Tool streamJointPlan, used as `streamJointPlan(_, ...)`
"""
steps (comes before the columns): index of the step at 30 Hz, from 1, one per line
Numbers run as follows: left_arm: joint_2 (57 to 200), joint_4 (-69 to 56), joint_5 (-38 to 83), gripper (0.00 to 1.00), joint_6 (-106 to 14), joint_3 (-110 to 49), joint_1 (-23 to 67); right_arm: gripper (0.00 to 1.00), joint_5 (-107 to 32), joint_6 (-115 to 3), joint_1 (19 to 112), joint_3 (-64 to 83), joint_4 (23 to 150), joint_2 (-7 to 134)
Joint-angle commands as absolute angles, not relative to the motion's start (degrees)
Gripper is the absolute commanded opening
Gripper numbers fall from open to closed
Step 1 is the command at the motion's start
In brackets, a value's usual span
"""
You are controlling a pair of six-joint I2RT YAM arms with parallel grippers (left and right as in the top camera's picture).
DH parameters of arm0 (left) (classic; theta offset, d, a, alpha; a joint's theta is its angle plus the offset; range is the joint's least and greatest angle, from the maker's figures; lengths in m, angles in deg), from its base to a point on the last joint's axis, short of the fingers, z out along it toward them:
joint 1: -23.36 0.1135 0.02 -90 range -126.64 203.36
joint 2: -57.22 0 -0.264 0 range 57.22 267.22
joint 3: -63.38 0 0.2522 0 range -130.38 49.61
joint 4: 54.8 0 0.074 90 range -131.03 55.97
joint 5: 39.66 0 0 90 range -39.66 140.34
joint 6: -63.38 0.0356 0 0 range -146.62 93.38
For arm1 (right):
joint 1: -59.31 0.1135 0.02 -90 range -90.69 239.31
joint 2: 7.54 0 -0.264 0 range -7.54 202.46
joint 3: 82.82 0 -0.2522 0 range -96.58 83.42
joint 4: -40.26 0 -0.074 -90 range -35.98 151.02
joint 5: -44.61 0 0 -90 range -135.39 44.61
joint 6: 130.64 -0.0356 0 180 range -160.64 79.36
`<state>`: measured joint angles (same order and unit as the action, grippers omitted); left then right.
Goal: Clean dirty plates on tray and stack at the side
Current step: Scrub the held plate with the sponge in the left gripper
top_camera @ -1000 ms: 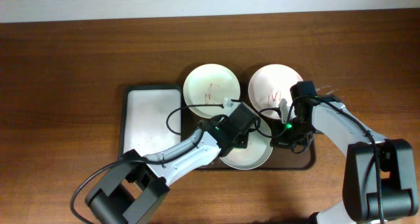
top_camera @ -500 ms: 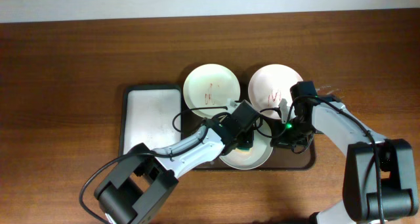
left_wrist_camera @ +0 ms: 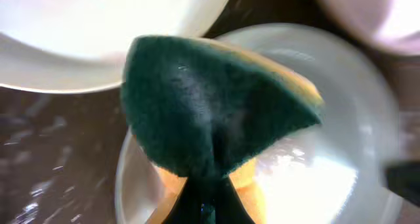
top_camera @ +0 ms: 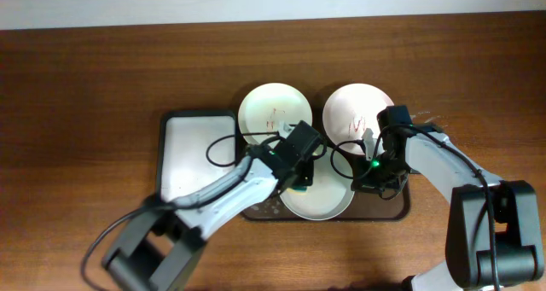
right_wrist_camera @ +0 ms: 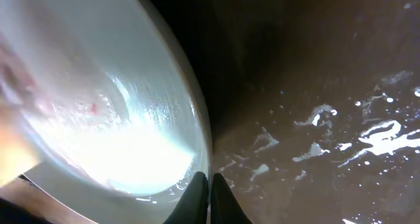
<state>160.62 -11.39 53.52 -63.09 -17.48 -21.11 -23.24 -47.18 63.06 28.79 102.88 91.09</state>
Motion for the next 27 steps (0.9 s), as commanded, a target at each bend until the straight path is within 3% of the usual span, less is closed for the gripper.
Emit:
streamJointPlan(1, 150.3, -10.5, 54.5, 0.00, -59.3, -17.4, -20.6, 0.17, -23.8, -47.1, 63.5, 28.0, 103.3, 91.3)
streamJointPlan(5, 147.6, -9.9, 54.2, 0.00, -57.1, -17.4, -20.6, 0.19, -23.8, -47.1, 63.5, 28.0, 103.1, 91.3)
streamJointPlan(9, 150.7, -10.9, 53.6, 0.00, -63.2, -17.2, -20.7, 0.18, -23.8, -47.1, 63.5, 28.0, 102.9, 91.3)
streamJointPlan(18, 163.9, -25.2, 42.1, 0.00, -63.5, -17.2, -21.2, 0.10, -23.8, -47.1, 63.5, 28.0, 102.9, 91.3)
streamJointPlan(27, 169.7, -25.4, 44.4, 0.00, -64.4, -17.2, -24.9, 0.08, -23.8, -47.1, 63.5, 28.0, 102.9, 91.3)
